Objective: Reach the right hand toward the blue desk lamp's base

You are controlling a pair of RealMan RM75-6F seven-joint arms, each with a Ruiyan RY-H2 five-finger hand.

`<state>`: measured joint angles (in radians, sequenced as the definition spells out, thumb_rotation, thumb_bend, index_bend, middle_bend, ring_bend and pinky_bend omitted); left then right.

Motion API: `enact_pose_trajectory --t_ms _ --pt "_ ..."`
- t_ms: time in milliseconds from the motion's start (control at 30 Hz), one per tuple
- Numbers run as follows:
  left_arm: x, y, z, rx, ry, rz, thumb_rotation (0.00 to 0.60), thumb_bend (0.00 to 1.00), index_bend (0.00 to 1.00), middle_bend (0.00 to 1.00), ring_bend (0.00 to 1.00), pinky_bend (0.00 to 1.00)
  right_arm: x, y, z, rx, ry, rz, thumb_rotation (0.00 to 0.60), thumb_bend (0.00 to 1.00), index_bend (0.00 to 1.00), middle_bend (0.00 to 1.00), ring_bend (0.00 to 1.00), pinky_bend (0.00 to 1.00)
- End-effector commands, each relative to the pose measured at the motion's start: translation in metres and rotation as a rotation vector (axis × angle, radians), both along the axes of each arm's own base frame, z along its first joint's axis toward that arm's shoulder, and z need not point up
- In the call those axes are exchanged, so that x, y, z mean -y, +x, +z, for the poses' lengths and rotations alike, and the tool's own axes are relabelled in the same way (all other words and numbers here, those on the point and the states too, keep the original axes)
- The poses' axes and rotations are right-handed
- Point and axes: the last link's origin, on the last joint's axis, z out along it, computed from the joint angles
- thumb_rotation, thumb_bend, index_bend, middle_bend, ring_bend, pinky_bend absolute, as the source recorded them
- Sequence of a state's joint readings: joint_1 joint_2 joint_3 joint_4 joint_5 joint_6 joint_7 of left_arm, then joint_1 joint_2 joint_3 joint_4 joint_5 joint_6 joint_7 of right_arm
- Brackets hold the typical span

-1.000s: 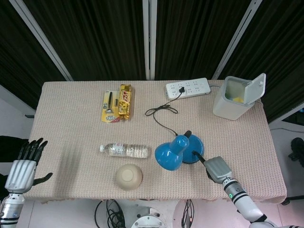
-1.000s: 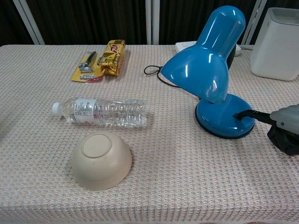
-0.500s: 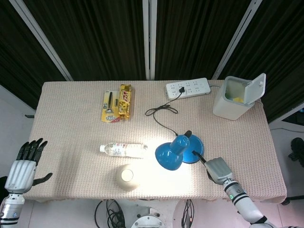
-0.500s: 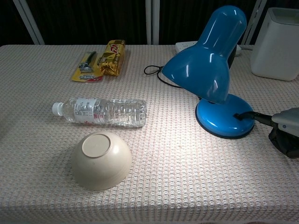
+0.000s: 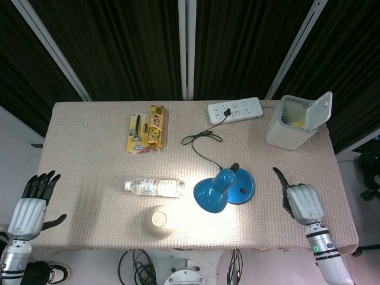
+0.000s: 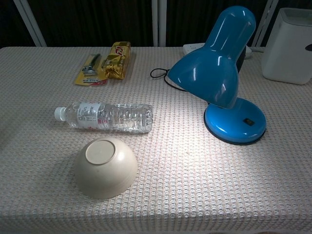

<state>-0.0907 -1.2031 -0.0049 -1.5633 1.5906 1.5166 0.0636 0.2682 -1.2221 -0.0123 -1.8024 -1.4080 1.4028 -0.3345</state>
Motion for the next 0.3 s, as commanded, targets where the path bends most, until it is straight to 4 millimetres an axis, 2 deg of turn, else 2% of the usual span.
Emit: enact_pose_trajectory --t_ms 33,67,133,167,200,267,300 --pt "-0.002 0.000 0.001 -0.003 -0.002 0.000 0.600 0.08 0.02 0.01 0.00 0.00 -0.015 -0.029 0.026 0.040 -0.166 -0.001 0.600 0.76 0.00 0.68 0.65 0.57" --pt "-0.003 0.000 0.001 -0.003 -0.002 0.000 0.600 0.08 0.02 0.01 0.00 0.00 -0.019 -0.037 0.028 0.033 -0.179 -0.003 0.600 0.69 0.00 0.62 0.58 0.50" --pt "-0.004 0.000 0.001 -0.003 -0.002 0.000 0.600 0.08 0.02 0.01 0.00 0.00 -0.026 -0.051 0.031 -0.007 -0.148 -0.037 0.600 0.39 0.00 0.32 0.30 0.26" --pt "-0.005 0.000 0.001 -0.002 -0.003 0.000 0.600 0.08 0.02 0.01 0.00 0.00 -0.029 -0.058 0.036 -0.040 -0.128 -0.075 0.600 0.21 0.00 0.15 0.13 0.12" --pt "-0.006 0.001 0.001 -0.002 -0.004 -0.001 0.600 0.08 0.02 0.01 0.00 0.00 -0.030 -0.061 0.038 -0.048 -0.118 -0.102 0.600 0.08 0.00 0.03 0.03 0.03" --pt "-0.008 0.001 0.000 -0.001 -0.008 -0.004 0.600 0.07 0.02 0.01 0.00 0.00 -0.031 -0.063 0.042 -0.034 -0.109 -0.132 0.600 0.00 0.00 0.00 0.00 0.00" --pt "-0.009 0.001 -0.001 -0.001 -0.011 -0.005 0.600 0.08 0.02 0.01 0.00 0.00 -0.031 -0.066 0.045 -0.041 -0.107 -0.156 0.600 0.00 0.00 0.00 0.00 0.00"
